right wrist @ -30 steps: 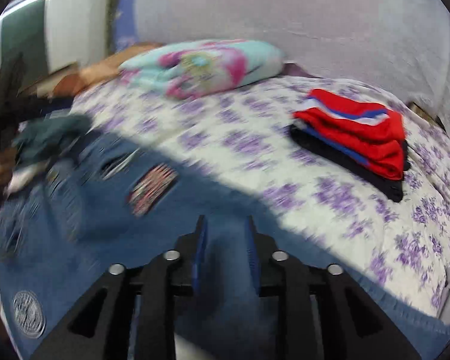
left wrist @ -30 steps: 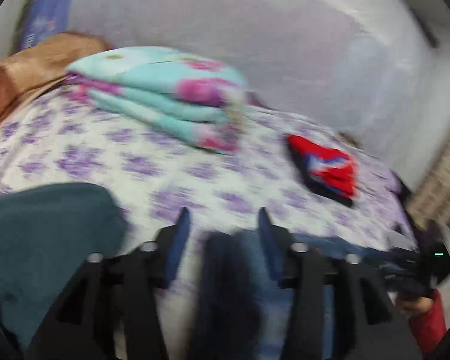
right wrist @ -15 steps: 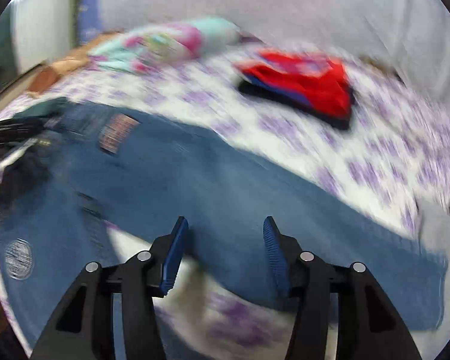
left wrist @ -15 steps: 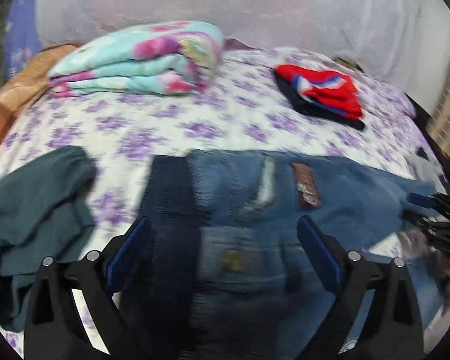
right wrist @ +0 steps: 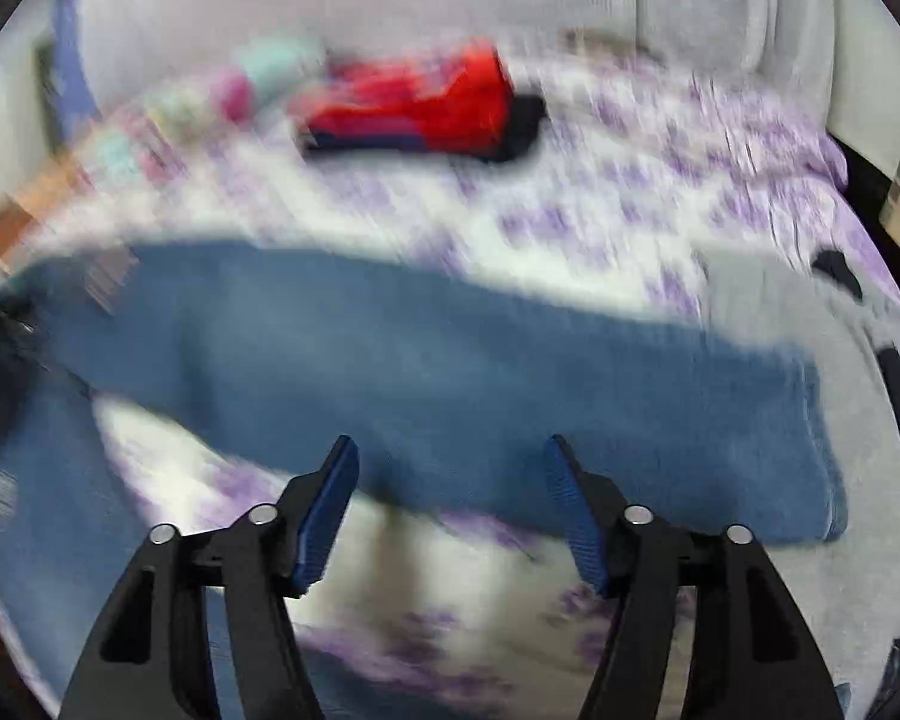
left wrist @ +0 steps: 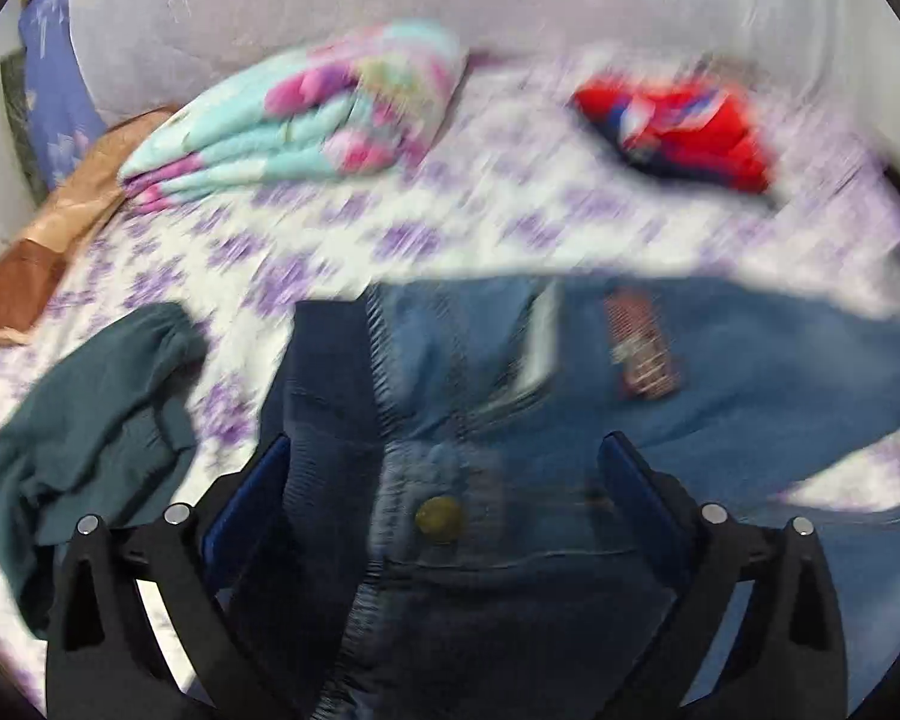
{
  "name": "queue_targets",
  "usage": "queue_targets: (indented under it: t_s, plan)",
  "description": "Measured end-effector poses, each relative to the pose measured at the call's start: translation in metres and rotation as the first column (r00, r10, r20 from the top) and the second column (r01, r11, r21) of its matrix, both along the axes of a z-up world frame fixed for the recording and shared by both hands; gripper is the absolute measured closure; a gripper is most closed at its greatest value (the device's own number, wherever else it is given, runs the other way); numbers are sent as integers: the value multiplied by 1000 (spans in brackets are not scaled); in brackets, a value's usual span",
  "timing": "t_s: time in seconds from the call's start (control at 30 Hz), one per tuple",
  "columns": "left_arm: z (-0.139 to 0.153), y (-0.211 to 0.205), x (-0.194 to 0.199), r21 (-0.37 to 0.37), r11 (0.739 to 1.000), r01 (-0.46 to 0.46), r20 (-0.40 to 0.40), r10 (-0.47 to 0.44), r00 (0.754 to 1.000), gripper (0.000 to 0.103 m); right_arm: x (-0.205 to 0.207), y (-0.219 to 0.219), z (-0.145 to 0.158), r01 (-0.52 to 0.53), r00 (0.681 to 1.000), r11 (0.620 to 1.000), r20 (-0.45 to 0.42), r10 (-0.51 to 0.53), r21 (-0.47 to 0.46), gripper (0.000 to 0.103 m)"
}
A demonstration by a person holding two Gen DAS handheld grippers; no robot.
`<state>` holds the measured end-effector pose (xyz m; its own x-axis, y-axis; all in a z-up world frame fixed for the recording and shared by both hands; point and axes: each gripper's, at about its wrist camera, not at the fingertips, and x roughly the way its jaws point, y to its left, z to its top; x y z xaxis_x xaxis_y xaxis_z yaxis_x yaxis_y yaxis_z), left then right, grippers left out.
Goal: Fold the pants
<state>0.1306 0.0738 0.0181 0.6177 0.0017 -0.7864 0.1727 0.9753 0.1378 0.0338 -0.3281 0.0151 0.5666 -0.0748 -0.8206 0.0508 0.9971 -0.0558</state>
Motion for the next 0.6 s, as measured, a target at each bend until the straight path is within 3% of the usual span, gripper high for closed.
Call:
queue_targets:
  t_s: [0.03,0.07,0.17,0.23,0.4,0.53,0.6]
  plan:
    - [-21,0,8,54,999,-2,-64,5,998,4,2,-4,-15,-19,1000,1000,-12,19,16,29]
    - [-29,7,10,5,1000,2,-96,-2,995,4,0,-8,-15,-18,1000,999,2,18,38,29]
    - [-9,28,2,-134,991,-12,-74,2,997,5,-2,-9,-8,-23,1000,998,11,22,62,29]
    - [11,45,-7,-271,962,40,-21,-47,999,5,-11,-3,4,-87,995,990,52,82,113,29]
    - [29,77,21,-271,963,-3,14,7,1000,5,15,18,40,-246,960,945,191,206,214,29]
    - [11,93,60,-349,937,-11,-82,-18,996,5,69,47,42,-356,929,920,172,328,167,29]
    - [-2,91,81,-404,914,17,-143,-82,986,5,94,64,39,-401,911,909,154,382,116,29]
